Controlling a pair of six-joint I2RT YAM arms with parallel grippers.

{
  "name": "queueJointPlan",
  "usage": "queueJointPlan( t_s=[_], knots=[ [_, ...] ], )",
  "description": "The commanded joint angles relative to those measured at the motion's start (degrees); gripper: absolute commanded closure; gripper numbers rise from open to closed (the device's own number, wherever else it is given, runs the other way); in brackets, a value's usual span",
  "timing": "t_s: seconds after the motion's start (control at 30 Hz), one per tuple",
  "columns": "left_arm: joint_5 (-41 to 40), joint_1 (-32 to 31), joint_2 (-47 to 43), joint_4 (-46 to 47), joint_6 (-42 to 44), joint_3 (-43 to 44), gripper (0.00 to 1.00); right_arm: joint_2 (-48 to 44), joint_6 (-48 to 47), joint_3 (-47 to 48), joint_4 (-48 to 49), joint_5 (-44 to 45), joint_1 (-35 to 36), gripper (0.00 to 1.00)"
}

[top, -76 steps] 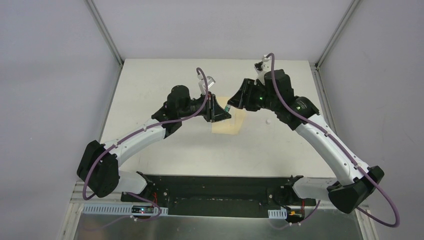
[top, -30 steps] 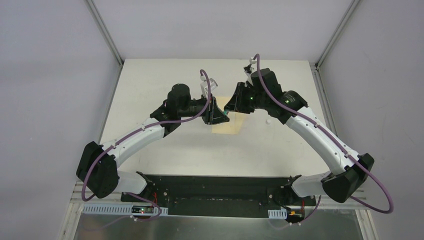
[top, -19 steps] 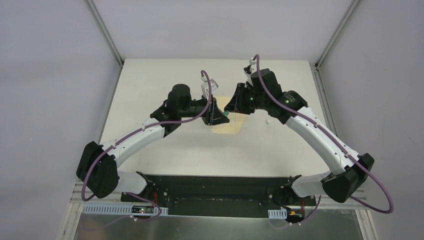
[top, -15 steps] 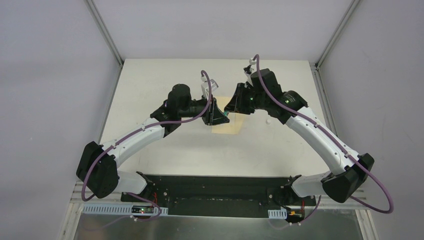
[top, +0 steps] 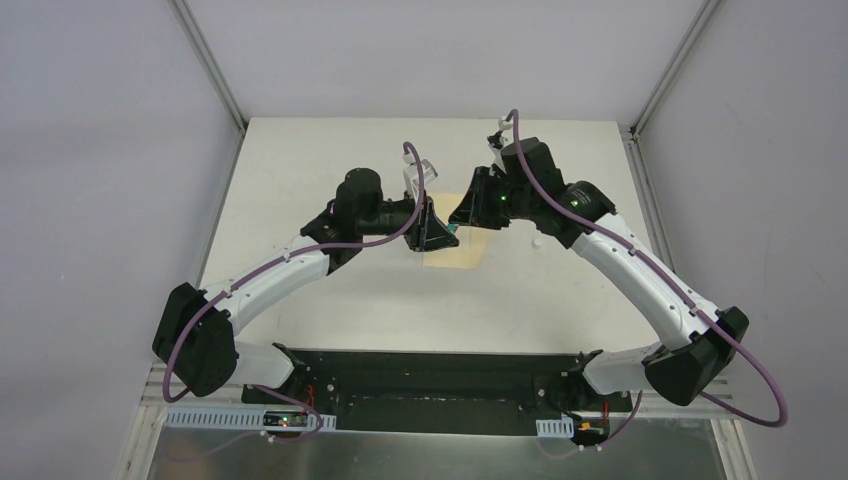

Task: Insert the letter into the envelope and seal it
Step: Adjust the solid glue.

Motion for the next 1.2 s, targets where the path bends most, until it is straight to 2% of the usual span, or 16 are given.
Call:
queueJointPlan(
  t_s=[0.0,0.97,1.0,1.17],
  knots=[
    [2.0,0.0,-1.0,1.5,1.8,2.7,1.0,-1.6,-0.5,2.5,-0.8,0.5,0.5,0.88],
    [2.6,0.1,0.0,0.2,3.0,3.4,1.0,-1.4,-1.0,4.0,-4.0,0.8,1.5,0.9],
    [2.9,0.1,0.2,-0.1,2.9,3.7,0.99,-1.3,-1.2,4.3,-4.3,0.8,1.6,0.92],
    [3.6,0.1,0.5,1.1,1.3,3.6,0.77,-1.0,-2.1,4.8,-5.8,1.4,2.3,0.95]
  ],
)
